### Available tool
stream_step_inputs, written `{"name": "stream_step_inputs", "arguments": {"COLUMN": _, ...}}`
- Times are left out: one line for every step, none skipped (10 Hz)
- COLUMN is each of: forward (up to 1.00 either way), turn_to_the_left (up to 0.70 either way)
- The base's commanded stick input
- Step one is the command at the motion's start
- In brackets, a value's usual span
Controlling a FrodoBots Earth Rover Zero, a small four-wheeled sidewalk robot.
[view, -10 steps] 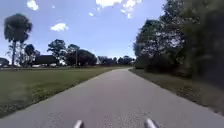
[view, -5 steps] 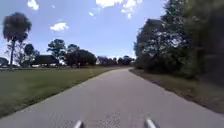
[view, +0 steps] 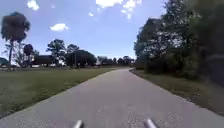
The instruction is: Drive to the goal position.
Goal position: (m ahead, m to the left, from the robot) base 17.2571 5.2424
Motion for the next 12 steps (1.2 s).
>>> {"name": "stream_step_inputs", "arguments": {"forward": 0.50, "turn_to_the_left": 0.00}}
{"name": "stream_step_inputs", "arguments": {"forward": 0.50, "turn_to_the_left": 0.00}}
{"name": "stream_step_inputs", "arguments": {"forward": 0.50, "turn_to_the_left": 0.00}}
{"name": "stream_step_inputs", "arguments": {"forward": 0.50, "turn_to_the_left": 0.00}}
{"name": "stream_step_inputs", "arguments": {"forward": 0.50, "turn_to_the_left": 0.00}}
{"name": "stream_step_inputs", "arguments": {"forward": 0.50, "turn_to_the_left": 0.00}}
{"name": "stream_step_inputs", "arguments": {"forward": 0.50, "turn_to_the_left": 0.00}}
{"name": "stream_step_inputs", "arguments": {"forward": 0.50, "turn_to_the_left": 0.00}}
{"name": "stream_step_inputs", "arguments": {"forward": 0.50, "turn_to_the_left": 0.00}}
{"name": "stream_step_inputs", "arguments": {"forward": 0.50, "turn_to_the_left": 0.00}}
{"name": "stream_step_inputs", "arguments": {"forward": 0.50, "turn_to_the_left": 0.00}}
{"name": "stream_step_inputs", "arguments": {"forward": 0.50, "turn_to_the_left": 0.00}}
